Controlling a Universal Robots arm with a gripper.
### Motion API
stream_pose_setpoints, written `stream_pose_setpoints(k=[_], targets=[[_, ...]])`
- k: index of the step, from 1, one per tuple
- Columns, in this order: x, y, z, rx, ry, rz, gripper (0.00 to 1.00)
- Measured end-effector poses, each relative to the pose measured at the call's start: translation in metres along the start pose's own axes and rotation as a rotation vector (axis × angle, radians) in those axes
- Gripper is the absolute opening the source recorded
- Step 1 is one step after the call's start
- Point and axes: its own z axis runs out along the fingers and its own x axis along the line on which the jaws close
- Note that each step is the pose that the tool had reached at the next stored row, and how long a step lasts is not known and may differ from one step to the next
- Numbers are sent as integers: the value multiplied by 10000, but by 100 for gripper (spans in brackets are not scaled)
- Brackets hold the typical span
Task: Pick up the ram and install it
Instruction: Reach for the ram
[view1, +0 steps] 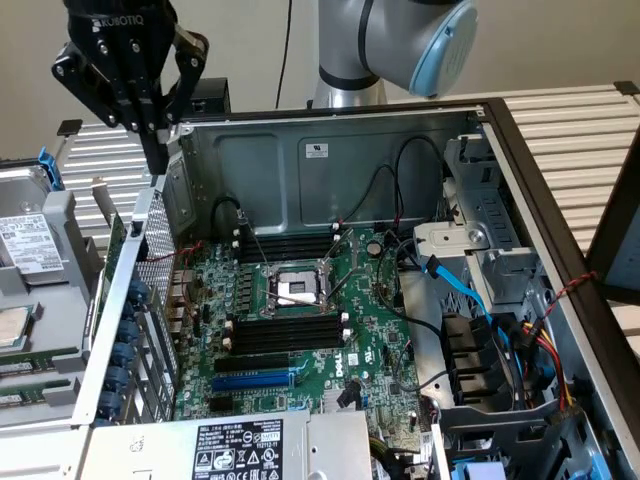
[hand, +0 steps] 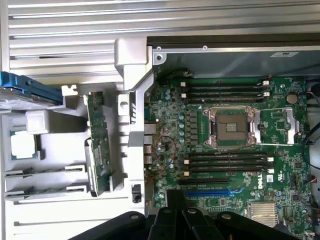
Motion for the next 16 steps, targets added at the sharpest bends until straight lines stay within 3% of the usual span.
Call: stream_pose_setpoints(k=[16], targets=[[725,-57,47,1,1,0,11]])
